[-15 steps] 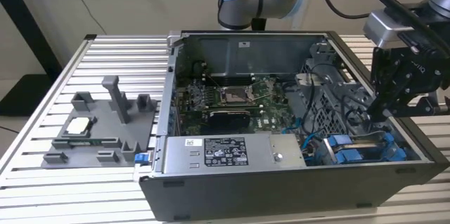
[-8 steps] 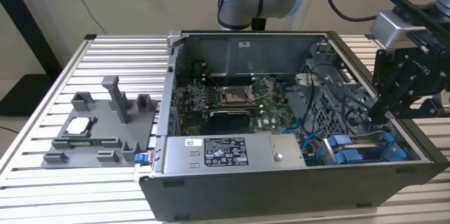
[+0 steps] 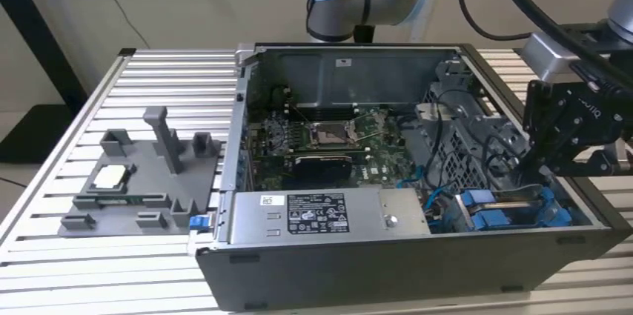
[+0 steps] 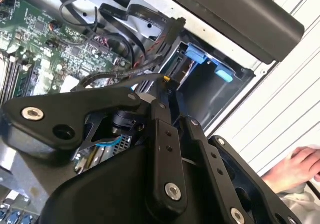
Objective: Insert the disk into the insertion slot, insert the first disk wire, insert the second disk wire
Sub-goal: 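Insert the first disk wire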
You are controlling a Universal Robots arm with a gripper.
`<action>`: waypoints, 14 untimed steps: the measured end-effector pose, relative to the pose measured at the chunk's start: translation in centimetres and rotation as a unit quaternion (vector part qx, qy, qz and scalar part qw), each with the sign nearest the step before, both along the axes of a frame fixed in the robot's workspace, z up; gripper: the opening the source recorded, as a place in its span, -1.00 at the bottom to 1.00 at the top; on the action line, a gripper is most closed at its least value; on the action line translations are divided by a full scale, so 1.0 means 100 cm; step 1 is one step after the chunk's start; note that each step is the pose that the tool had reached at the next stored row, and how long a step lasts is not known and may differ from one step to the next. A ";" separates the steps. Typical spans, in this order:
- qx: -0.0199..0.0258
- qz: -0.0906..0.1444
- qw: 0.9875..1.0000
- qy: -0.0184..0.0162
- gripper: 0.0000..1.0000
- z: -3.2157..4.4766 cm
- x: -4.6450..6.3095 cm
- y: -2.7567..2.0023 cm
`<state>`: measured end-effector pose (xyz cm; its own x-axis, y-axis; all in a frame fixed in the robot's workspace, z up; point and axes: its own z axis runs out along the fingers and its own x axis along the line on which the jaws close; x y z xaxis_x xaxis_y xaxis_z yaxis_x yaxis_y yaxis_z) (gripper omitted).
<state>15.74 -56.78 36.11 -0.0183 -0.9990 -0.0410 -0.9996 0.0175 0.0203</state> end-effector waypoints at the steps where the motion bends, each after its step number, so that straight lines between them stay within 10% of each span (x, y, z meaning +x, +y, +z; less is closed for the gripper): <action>1: 0.000 0.000 1.000 0.000 -0.62 -0.0017 0.000 0.0000; 14: 0.000 0.001 1.000 0.000 -0.62 -0.0211 0.001 0.0001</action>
<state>15.85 -56.77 34.00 -0.0168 -0.9990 -0.0416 -0.9997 0.0159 0.0203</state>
